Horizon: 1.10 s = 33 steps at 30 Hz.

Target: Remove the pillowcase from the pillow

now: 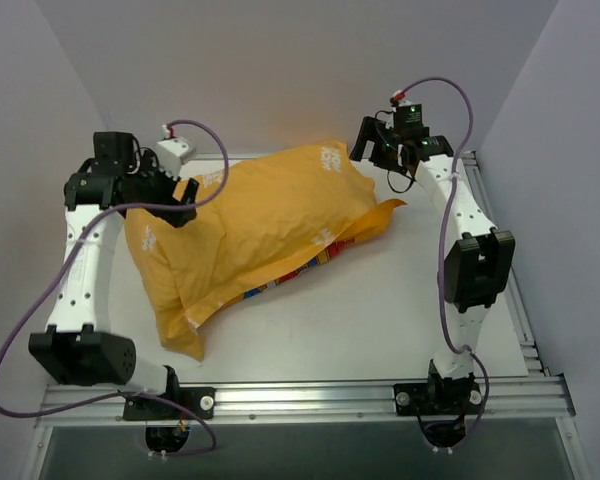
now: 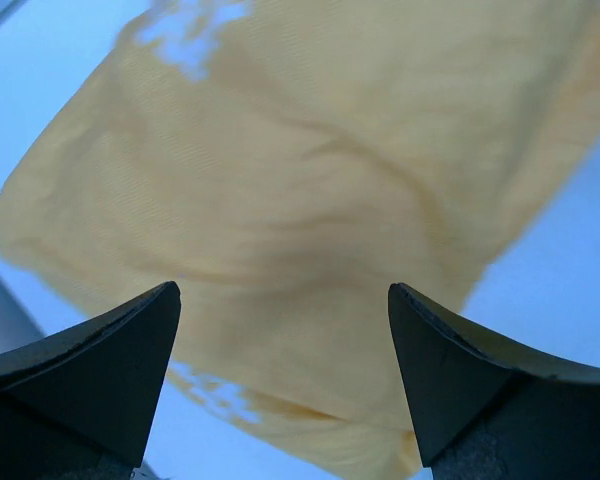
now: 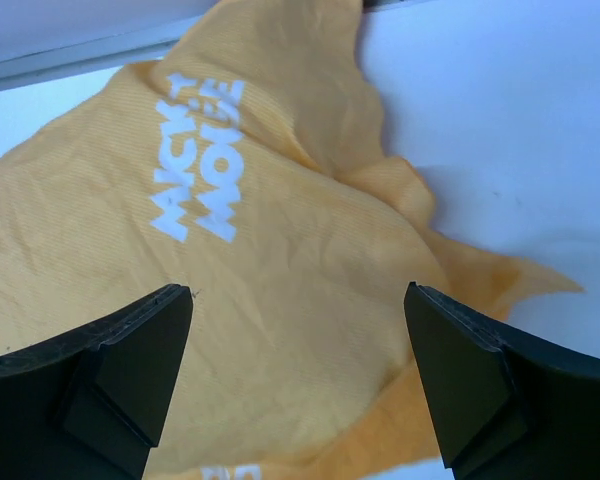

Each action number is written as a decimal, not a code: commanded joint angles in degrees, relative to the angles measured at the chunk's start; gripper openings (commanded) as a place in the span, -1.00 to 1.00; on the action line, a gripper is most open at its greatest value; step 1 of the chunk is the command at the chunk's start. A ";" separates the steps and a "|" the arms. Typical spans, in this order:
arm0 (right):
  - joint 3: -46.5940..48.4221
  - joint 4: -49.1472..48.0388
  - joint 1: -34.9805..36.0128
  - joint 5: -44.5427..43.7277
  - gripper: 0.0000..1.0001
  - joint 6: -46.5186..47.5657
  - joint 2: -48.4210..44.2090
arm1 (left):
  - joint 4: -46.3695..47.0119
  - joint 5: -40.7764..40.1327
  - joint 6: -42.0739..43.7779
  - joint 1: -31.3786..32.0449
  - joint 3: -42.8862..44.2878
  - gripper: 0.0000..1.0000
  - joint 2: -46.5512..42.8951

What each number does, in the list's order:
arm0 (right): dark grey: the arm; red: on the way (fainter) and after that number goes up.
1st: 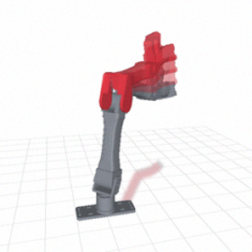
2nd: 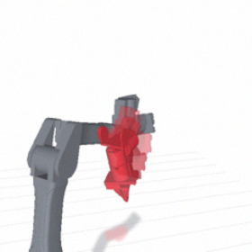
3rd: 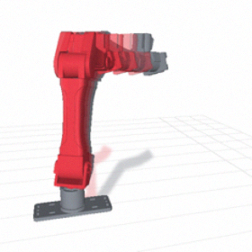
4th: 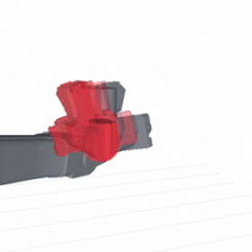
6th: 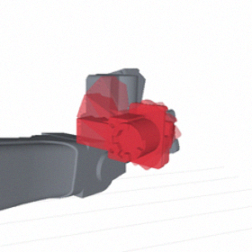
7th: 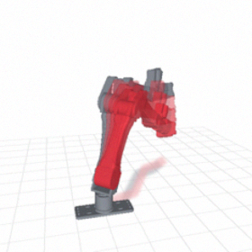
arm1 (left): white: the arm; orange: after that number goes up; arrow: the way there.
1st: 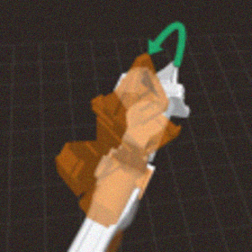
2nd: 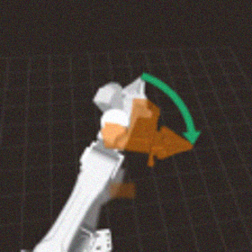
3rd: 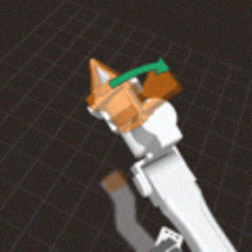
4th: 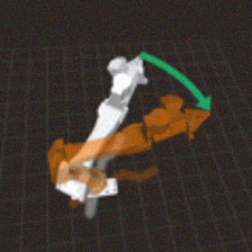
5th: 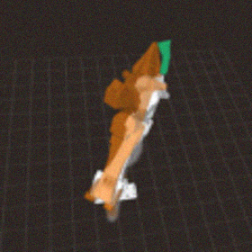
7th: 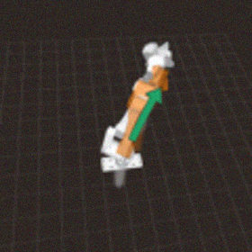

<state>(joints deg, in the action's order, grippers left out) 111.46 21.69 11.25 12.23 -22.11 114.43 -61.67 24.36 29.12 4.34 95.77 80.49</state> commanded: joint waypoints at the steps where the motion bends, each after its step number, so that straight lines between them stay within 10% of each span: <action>1: -4.65 4.94 1.58 -6.34 0.83 2.42 -10.88 | 1.99 -7.22 -0.30 -13.11 3.54 0.87 11.07; 13: -47.74 -26.52 17.76 -0.19 0.82 -20.87 -20.93 | 8.76 -2.68 -2.94 -17.96 2.52 0.96 27.01; 14: -46.69 -26.79 17.76 -0.19 0.79 -20.00 -18.22 | 8.85 -1.26 -1.19 -17.87 0.23 0.80 25.26; 18: -34.41 -23.55 16.27 0.42 0.20 -15.35 -8.90 | 8.85 1.83 3.47 -17.52 -14.77 -0.91 17.97; 21: -20.62 -21.88 15.39 3.32 -0.97 -14.37 -0.02 | 7.01 1.57 7.16 -15.43 -23.48 -0.95 10.58; 30: 11.03 -24.06 20.30 14.31 -0.74 -17.97 17.57 | -5.14 1.32 12.81 18.39 -30.46 -0.95 -11.92; 33: 15.70 -21.88 20.84 11.60 -0.43 -17.18 19.34 | -3.73 2.70 8.86 24.67 -26.00 -0.56 -11.77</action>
<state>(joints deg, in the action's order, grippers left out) 121.23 2.94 28.84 19.16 -38.20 134.54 -62.87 22.87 39.51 26.41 65.67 69.47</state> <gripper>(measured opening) 0.252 0.158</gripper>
